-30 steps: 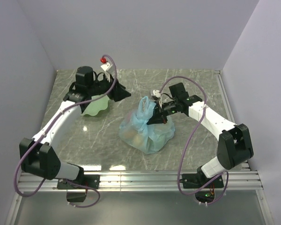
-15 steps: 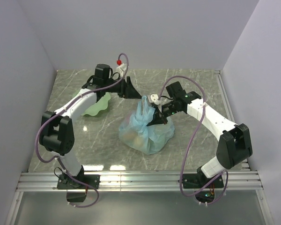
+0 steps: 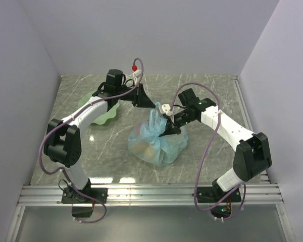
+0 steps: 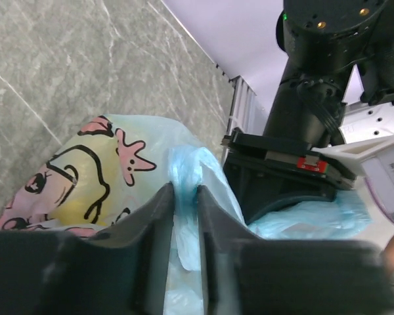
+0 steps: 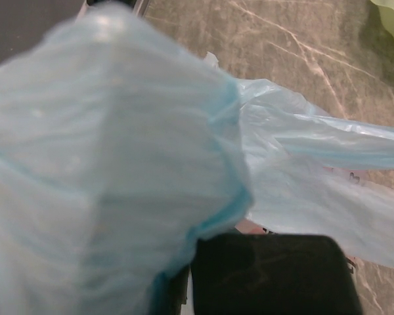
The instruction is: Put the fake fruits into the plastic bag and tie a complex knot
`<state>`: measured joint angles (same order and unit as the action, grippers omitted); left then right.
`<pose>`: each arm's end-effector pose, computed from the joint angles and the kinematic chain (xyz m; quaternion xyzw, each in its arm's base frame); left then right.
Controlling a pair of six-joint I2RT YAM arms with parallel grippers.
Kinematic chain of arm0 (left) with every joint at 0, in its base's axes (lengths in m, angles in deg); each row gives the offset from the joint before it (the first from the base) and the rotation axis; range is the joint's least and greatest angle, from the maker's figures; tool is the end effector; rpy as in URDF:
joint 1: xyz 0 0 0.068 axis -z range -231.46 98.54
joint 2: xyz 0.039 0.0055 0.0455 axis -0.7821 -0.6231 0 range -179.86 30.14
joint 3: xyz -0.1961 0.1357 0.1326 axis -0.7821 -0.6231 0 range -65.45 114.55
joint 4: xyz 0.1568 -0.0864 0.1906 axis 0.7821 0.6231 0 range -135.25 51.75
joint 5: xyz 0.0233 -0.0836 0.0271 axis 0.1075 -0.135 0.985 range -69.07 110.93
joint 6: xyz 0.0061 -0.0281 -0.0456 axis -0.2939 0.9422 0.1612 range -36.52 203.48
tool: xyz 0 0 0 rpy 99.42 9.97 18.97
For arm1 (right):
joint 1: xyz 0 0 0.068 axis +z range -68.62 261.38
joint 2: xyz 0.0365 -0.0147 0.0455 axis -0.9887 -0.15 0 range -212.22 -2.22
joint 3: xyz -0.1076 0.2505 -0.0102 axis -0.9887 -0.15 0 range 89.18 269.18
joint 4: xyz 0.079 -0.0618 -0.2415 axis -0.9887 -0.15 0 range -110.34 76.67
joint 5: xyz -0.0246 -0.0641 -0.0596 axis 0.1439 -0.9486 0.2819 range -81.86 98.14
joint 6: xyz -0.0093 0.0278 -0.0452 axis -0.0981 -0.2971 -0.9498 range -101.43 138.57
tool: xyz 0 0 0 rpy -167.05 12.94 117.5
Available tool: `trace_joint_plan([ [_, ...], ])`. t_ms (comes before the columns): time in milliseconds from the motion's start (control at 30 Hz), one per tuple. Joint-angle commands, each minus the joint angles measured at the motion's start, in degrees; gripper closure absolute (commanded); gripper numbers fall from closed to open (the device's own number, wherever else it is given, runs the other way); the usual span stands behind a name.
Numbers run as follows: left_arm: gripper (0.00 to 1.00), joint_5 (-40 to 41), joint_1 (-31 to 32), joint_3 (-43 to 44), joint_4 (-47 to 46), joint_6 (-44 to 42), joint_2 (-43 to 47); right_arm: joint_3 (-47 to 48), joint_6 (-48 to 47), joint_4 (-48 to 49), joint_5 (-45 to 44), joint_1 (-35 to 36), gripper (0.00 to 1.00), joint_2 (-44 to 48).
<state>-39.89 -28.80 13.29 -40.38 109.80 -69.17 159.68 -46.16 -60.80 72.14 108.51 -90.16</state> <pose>0.3533 -0.1811 0.3049 0.2469 0.7374 -0.5804 0.2418 0.2527 0.1654 0.2800 -0.6749 0.4930 0.4304 0.3410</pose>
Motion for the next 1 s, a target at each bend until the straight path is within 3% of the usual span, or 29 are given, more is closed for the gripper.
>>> trace_joint_plan([
  [0, 0.83, -2.64, -1.29, 0.71, -3.46, -0.48, 2.01, 0.17, 0.65, 2.28, -0.11, 0.03, 1.00, 1.28],
  [100, 0.99, -3.87, -2.79, 0.02, -3.54, -1.19, 4.99, -1.32, 4.69, 5.88, -0.46, -0.76, 1.00, 1.81],
  [200, 0.99, -5.71, -3.76, -0.69, -2.59, -2.76, 8.59, -1.77, 10.48, 9.74, -0.38, -1.73, 1.00, 1.72],
  [433, 0.99, -4.14, -2.80, -2.89, 10.14, -15.58, 18.61, -4.31, 44.13, 24.59, -2.30, -5.60, 1.00, 0.84],
  [467, 0.99, -3.35, -0.88, -2.54, 13.47, -21.69, 19.84, -5.19, 47.82, 28.61, -3.79, -5.60, 1.00, 1.02],
  [533, 0.99, 1.03, 2.20, -2.19, 23.14, -32.06, 20.82, -7.74, 59.73, 33.29, -5.29, -5.60, 1.00, 1.54],
  [633, 1.00, 8.05, 9.23, -5.34, 27.22, -37.39, 22.66, -8.89, 72.09, 37.79, -9.07, -5.51, 1.00, 1.11],
  [800, 1.00, 24.31, 20.22, -14.39, 21.34, -33.45, 24.08, -9.06, 81.68, 40.77, -14.08, -5.43, 1.00, 1.63],
  [967, 1.00, 41.09, 29.89, -12.74, 17.91, -28.89, 15.58, -9.15, 88.45, 43.85, -14.79, -4.99, 1.00, 2.42],
])
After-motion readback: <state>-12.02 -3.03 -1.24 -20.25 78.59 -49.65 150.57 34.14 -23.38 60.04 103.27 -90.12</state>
